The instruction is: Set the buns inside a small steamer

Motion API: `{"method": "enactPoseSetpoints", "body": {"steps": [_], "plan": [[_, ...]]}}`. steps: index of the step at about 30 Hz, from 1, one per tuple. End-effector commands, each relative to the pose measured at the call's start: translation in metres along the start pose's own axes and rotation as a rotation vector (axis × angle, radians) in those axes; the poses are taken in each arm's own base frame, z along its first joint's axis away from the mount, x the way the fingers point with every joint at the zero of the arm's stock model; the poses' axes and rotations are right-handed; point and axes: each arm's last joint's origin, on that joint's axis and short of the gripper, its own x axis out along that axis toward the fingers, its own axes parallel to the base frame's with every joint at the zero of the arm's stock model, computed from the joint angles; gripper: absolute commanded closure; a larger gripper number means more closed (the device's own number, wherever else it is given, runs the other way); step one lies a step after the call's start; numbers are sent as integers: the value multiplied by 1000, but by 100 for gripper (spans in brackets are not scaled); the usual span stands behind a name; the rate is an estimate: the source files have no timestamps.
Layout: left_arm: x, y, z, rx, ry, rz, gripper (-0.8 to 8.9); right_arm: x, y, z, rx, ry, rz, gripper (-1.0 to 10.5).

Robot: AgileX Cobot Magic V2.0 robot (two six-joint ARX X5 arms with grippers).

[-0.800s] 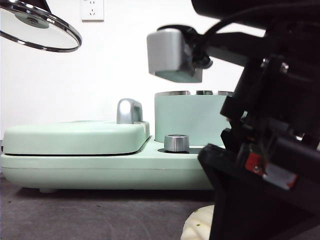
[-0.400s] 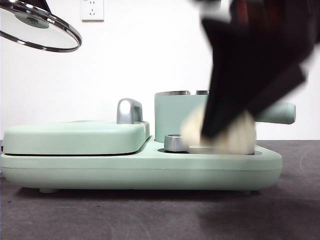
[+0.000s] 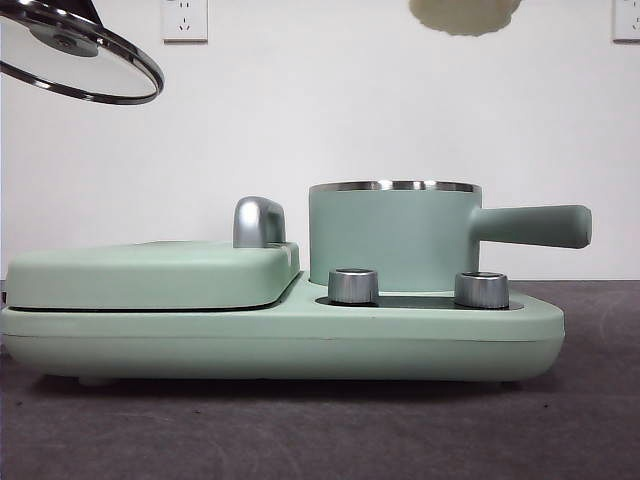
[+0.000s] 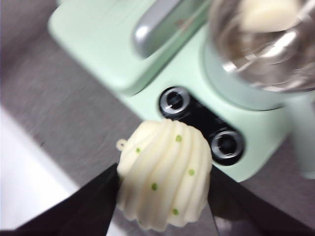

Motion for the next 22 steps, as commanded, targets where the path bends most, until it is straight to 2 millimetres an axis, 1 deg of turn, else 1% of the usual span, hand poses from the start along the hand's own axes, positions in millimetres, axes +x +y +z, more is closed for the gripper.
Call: {"method": "enactPoseSetpoints", "body": {"steps": [1,5,7,12,16,22], "plan": [[-4,1,7,10,-43,7,797,6,-10,23,-32,-1,-33,686],[-4,1,7,10,-43,7,797,20,-29,51,-33,5,-85,686],[-4,1,7,9,-43,7,797,30,-40,65,-30,17,-107,686],[-4,1,7,9,-43,7,797,60,-61,88,-20,63,-137,686],[-4,1,7,9,-43,7,797,91,-73,96,-20,118,-145,686],[-4,1,7,9,-43,7,797,133,-85,97,-22,202,-148,686]]}}
